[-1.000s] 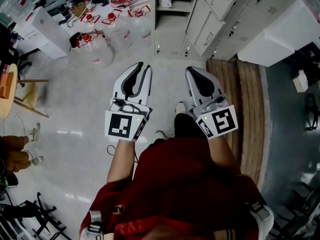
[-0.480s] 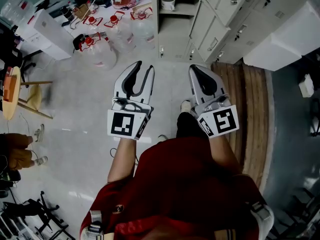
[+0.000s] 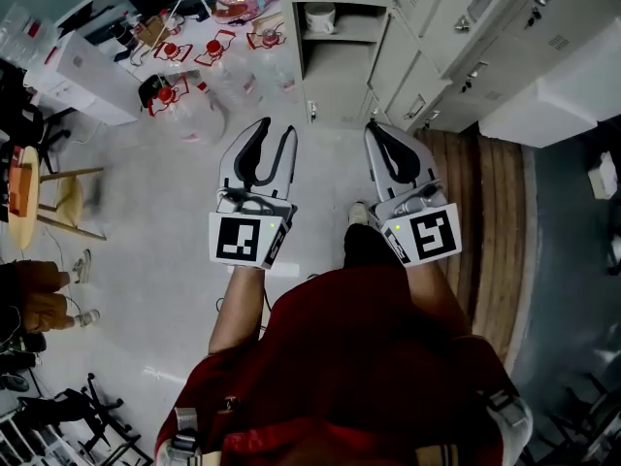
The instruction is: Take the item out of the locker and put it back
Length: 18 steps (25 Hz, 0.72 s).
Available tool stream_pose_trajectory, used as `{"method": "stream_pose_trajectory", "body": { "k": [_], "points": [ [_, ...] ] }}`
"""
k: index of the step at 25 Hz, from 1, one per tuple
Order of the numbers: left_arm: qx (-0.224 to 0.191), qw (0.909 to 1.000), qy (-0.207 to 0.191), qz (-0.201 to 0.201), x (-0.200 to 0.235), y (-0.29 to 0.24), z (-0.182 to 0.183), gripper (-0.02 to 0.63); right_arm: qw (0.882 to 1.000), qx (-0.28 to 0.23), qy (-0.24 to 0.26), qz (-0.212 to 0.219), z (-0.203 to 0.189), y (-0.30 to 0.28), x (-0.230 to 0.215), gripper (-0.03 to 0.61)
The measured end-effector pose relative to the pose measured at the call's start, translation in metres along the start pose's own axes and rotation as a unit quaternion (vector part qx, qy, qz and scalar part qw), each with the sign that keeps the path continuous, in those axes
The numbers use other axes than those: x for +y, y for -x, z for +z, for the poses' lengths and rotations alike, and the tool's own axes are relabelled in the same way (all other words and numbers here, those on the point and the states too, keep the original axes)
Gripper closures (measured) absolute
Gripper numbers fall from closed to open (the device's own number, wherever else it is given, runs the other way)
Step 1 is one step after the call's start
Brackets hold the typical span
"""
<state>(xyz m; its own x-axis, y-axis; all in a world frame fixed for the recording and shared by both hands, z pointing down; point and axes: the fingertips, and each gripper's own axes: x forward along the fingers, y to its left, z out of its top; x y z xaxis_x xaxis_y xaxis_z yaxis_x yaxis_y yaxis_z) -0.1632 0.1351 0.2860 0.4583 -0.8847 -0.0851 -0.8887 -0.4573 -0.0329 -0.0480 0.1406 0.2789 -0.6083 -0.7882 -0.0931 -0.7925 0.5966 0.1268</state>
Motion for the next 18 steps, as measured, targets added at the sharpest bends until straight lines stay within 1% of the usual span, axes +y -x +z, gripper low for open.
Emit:
{"method": "stream_pose_trajectory", "body": {
  "k": [4,9,18],
  "points": [
    [0.014,0.9999,0.004,0.005,0.007,-0.036,-0.012,0.495,1.000,0.008,-0.005,0.005,-0.011,-0.021,-0.026,0.581],
    [0.018,0.9997,0.007,0.014,0.012,-0.078,-0.024,0.494,1.000,0.010,-0.012,0.014,-0.023,-0.043,-0.054,0.581],
    [0.035,0.9991,0.009,0.024,0.007,-0.145,-0.044,0.476,0.999,0.006,-0.023,0.036,-0.036,-0.068,-0.098,0.580]
  ]
}}
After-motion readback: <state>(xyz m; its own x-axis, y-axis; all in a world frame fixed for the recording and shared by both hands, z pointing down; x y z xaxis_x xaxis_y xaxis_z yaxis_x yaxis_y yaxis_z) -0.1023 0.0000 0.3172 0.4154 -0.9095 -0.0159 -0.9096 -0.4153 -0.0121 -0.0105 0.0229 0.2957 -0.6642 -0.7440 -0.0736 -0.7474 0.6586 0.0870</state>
